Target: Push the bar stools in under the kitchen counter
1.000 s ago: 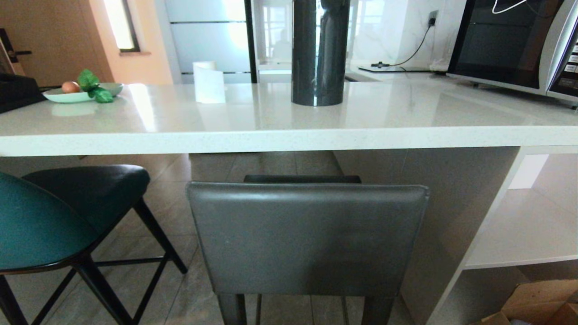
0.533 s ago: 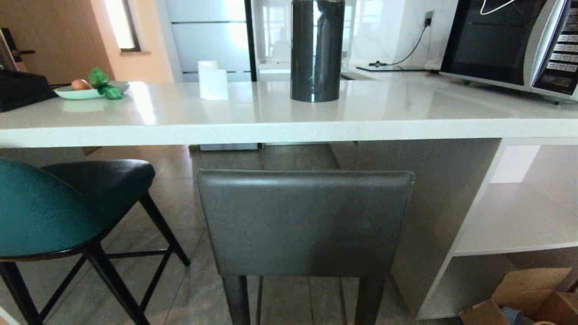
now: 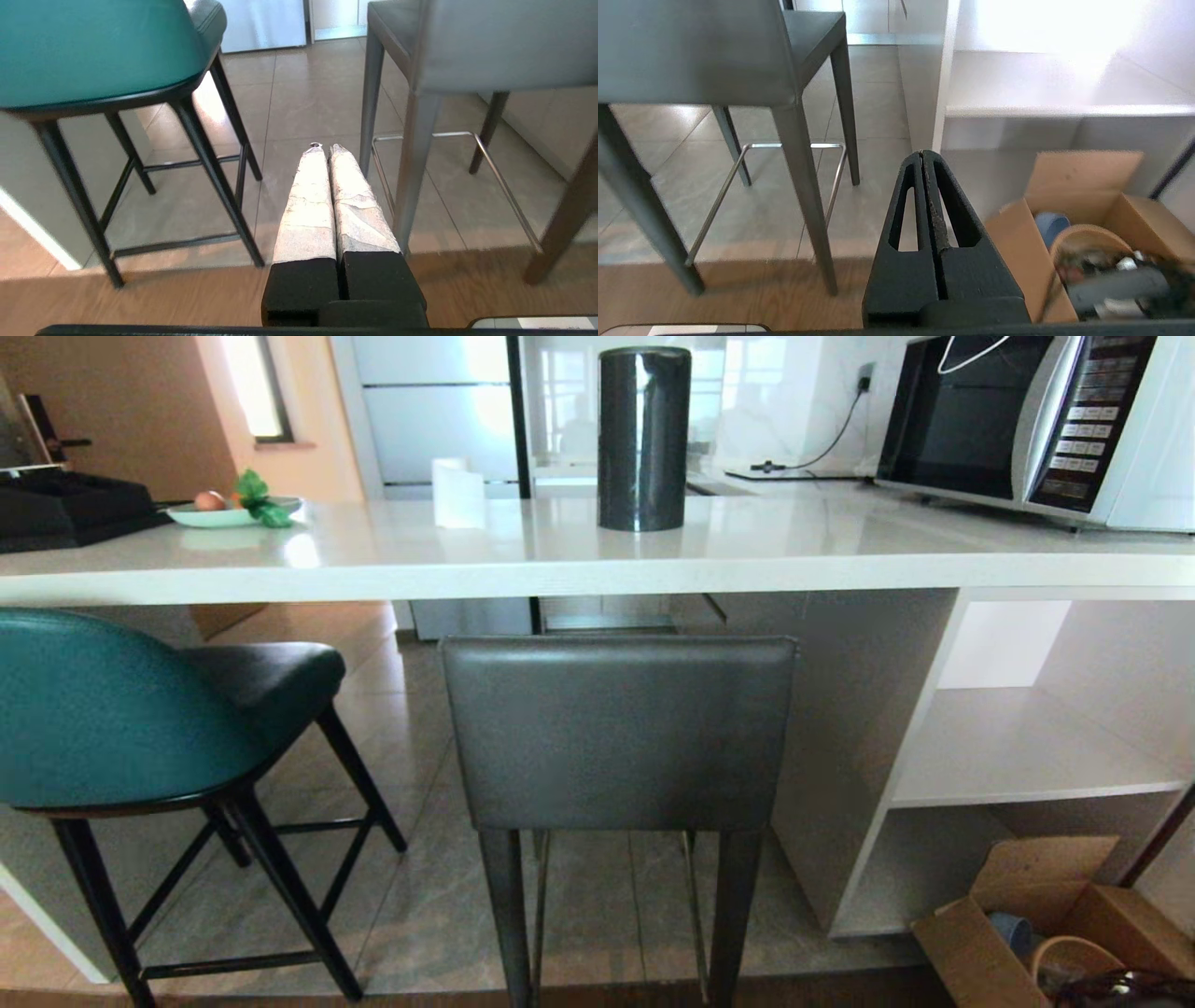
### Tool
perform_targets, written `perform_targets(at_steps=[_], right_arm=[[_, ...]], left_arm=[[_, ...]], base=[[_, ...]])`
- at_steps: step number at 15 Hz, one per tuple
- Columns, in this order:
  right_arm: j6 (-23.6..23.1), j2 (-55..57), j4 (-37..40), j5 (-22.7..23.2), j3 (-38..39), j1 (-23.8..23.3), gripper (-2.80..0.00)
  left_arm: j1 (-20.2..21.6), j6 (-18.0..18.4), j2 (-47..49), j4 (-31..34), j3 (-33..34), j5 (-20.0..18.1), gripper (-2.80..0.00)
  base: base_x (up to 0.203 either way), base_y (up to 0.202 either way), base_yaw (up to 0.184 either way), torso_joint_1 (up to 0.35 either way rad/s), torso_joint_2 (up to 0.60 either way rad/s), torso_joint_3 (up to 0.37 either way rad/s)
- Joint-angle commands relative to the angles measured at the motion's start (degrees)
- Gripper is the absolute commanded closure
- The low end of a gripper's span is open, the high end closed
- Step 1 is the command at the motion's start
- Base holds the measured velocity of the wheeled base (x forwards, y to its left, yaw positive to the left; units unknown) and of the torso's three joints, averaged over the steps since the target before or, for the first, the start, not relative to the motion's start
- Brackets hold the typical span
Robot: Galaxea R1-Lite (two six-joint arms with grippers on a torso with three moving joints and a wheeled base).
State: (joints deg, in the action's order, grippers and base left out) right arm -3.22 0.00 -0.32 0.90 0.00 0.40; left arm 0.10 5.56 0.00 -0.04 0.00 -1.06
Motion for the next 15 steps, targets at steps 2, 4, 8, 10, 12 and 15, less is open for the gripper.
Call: perform_targets(at_steps=[2,4,8,10,12,15], right_arm=[[-0.2,0.1,0.0,0.1,0.3,0.0,0.00],[0.1,0.1,0.0,0.1,0.3,0.0,0.00],[0.1,0.1,0.0,0.1,0.2,0.0,0.00],[0.2,0.1,0.0,0.1,0.3,0.0,0.00],[0.5,0.1,0.0,0.1,0.3,0.0,0.00],[1.2,0.1,0.0,0.1,0.3,0.0,0.00]], left_arm=[[0.1,0.2,0.1,0.0,0.2,-0.4,0.00],[0.1,0.1,0.1,-0.1,0.2,-0.8,0.00],[0.0,-2.2,0.1,-0.2,0.2,0.0,0.00],[0.0,-2.4,0.1,-0.2,0.2,0.1,0.00],[0.0,-2.4,0.1,-0.2,0.2,0.1,0.00],[0.0,-2.4,0.1,-0.2,0.2,0.1,0.00]], base=[[-0.187,0.000,-0.002,-0.002,0.00,0.002],[-0.048,0.000,-0.001,-0.003,0.00,0.003],[0.001,0.044,0.004,0.001,0.00,0.000],[0.000,0.182,0.001,0.000,0.01,0.002],[0.000,0.205,0.001,0.002,0.00,0.002],[0.000,0.197,-0.003,0.004,0.00,0.003]])
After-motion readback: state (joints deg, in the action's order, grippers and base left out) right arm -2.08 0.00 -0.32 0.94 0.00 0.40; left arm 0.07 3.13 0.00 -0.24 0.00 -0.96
